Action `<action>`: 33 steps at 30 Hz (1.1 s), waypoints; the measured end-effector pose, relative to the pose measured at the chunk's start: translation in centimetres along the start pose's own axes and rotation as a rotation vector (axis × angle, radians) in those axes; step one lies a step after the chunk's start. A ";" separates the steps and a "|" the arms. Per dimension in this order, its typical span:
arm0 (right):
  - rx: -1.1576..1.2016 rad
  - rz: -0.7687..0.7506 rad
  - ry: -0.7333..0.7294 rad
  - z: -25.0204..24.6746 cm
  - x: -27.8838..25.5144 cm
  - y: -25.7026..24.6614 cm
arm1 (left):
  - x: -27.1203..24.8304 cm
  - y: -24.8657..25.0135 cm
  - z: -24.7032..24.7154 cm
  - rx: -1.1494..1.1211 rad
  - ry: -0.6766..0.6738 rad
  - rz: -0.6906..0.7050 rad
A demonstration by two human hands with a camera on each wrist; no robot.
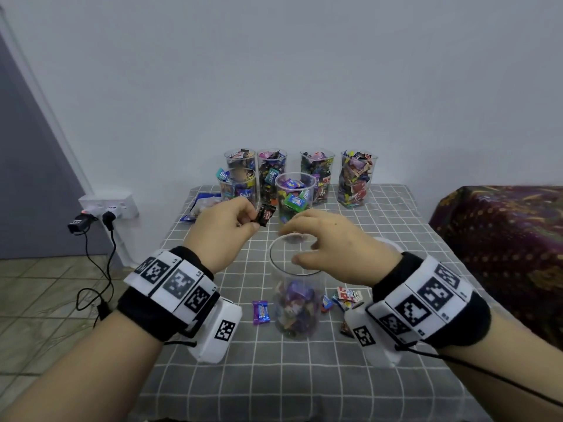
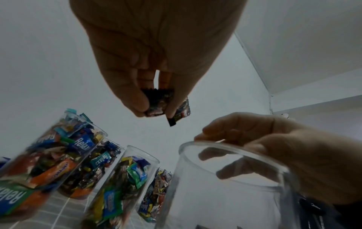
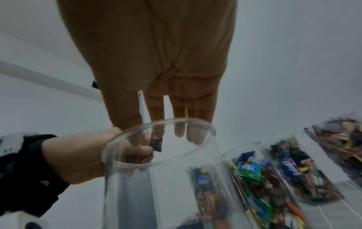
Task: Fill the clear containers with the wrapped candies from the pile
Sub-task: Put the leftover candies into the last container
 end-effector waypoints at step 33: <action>0.403 0.293 -0.323 5.6 -3.1 7.2 | -2.2 -0.8 6.5 -0.342 -0.296 -0.052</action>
Point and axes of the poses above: each hand's wrist, its own x-axis towards the middle knuckle, its own z-axis out of the palm, y = z × x, the point moved 8 cm from there along x, towards the middle knuckle, and after that the axes turned 1 degree about -z, right-handed, at the moved point
